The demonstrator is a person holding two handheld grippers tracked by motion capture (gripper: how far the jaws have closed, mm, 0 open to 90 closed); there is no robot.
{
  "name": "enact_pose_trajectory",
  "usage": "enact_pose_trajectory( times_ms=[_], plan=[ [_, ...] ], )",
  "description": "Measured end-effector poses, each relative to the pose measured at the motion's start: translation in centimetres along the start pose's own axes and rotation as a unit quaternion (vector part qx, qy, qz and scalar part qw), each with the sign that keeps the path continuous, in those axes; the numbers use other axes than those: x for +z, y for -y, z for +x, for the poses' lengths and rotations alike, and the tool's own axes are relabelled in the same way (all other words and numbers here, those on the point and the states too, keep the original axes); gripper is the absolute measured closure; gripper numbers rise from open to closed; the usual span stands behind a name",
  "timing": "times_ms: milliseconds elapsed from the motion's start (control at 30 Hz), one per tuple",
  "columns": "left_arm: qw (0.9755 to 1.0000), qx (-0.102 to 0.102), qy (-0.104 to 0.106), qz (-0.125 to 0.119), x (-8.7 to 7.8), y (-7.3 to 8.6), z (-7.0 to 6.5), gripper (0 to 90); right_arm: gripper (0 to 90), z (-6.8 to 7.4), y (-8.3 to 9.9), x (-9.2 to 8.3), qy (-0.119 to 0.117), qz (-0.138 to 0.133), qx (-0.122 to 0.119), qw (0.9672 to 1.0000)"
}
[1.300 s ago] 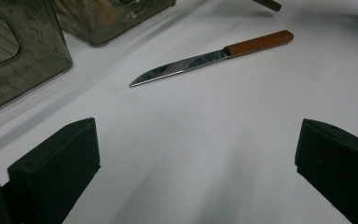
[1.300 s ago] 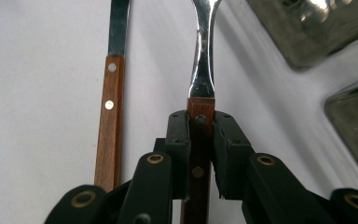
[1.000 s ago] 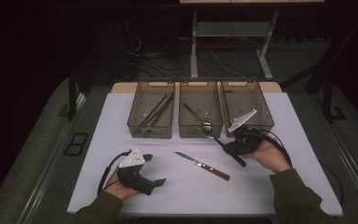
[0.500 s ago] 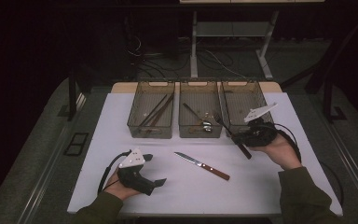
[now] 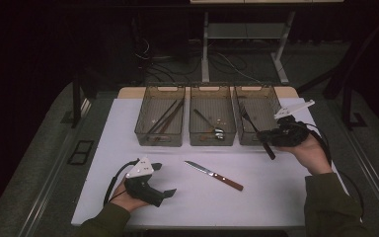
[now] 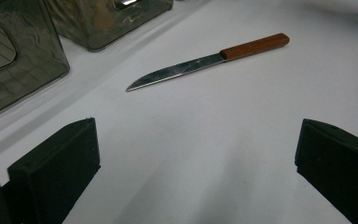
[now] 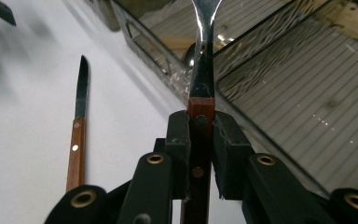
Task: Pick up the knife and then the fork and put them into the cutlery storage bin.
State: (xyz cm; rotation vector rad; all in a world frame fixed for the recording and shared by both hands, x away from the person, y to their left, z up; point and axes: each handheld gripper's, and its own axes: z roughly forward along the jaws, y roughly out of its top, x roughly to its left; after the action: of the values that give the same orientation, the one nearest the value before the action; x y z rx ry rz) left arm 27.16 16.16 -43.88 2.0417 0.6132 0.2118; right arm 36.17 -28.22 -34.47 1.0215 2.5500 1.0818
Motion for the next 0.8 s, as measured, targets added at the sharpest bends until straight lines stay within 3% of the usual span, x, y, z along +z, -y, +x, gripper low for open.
enact_pose_trajectory(
  times_ms=[433,800],
  plan=[
    [1.0,-0.001,-0.001,-0.001,-0.1,0.0,-0.1,0.0,77.5,-2.6,-2.2,-1.5,0.037,0.005,0.005,0.9993],
    [1.0,0.001,0.001,0.001,0.0,0.0,-0.1,0.0,77.4,-5.7,-4.0,-1.7,0.071,0.008,0.028,0.997]
  ],
)
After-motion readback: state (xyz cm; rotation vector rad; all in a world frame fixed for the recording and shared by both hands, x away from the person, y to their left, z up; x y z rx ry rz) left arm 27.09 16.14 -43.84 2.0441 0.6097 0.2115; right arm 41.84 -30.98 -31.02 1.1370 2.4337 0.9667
